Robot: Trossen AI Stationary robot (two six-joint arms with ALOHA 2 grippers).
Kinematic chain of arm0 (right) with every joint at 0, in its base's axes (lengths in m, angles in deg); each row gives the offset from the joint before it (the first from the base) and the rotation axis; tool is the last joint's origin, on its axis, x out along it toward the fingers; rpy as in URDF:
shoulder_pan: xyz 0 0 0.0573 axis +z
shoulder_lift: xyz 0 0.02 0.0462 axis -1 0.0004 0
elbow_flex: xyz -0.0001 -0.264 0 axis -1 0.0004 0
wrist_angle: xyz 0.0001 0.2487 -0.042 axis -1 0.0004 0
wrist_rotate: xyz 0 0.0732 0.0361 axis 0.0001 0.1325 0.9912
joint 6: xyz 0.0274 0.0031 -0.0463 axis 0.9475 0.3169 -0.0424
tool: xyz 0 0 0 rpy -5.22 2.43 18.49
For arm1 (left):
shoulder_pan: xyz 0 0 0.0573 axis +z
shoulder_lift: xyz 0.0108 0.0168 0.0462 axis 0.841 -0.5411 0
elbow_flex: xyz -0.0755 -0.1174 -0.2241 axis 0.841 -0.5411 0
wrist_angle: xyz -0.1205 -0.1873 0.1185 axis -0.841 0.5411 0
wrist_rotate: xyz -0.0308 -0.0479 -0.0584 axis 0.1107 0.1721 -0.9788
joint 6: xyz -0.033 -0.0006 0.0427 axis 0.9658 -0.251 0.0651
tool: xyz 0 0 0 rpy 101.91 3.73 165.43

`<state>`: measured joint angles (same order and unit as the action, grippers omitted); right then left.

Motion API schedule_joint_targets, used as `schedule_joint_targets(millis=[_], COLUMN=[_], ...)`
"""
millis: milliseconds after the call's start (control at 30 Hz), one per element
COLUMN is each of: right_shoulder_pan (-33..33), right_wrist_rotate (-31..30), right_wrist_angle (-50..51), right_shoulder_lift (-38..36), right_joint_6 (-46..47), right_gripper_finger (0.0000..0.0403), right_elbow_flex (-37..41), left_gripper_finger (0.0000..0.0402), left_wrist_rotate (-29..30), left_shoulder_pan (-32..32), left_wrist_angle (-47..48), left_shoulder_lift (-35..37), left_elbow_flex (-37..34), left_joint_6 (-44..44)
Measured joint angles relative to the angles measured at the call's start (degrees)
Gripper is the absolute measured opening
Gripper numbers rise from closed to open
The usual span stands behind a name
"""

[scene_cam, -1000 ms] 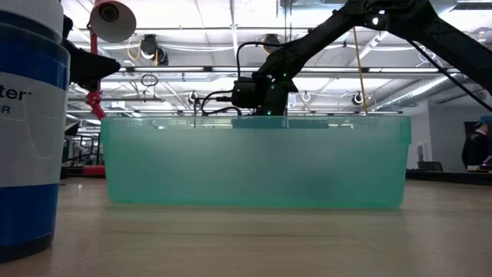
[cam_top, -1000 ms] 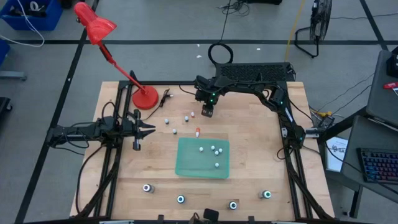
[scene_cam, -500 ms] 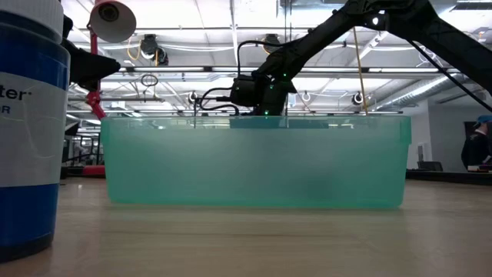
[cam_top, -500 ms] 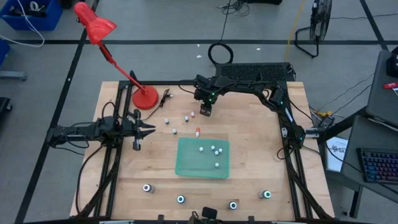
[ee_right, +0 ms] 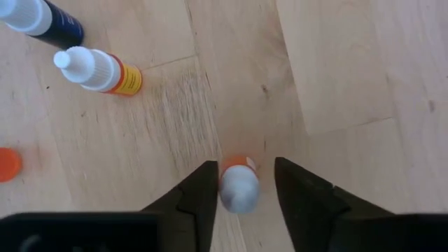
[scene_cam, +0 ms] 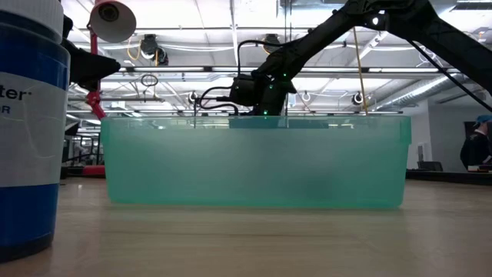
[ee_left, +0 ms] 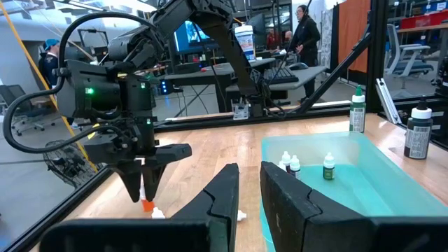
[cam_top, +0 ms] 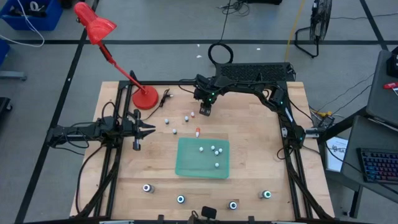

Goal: Pick & Place food coloring
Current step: Put the small orange food coloring bottle into the green bin

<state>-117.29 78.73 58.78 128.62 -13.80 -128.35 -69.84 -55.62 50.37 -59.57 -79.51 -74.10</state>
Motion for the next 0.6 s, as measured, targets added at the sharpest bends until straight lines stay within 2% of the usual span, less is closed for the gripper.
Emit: schedule_joint_targets(millis=[200,400,600], right_shoulder_pan=[0.0,0.1,3.6], right_wrist_rotate=[-0.1,-0.1,0.0], right_wrist_angle=[0.0,0.6,5.5], right_shoulder_lift=[0.0,-0.4,-6.3], right_joint_6=[-1.0,-2.1,-0.9], right_gripper_finger=[0.0059,0.0056,0.0056], right_elbow_flex=[0.0,0.0,0.0], left_gripper_finger=[0.0067,0.0067,0.0067], left_wrist_rotate=[0.0,0.0,0.0], left_shoulder_pan=[0.0,0.0,0.0], left_wrist_angle=[0.0,0.0,0.0], left_shoulder_lift=[0.0,0.0,0.0], left_elbow_flex=[0.0,0.0,0.0], left_joint_6=[0.0,0.0,0.0])
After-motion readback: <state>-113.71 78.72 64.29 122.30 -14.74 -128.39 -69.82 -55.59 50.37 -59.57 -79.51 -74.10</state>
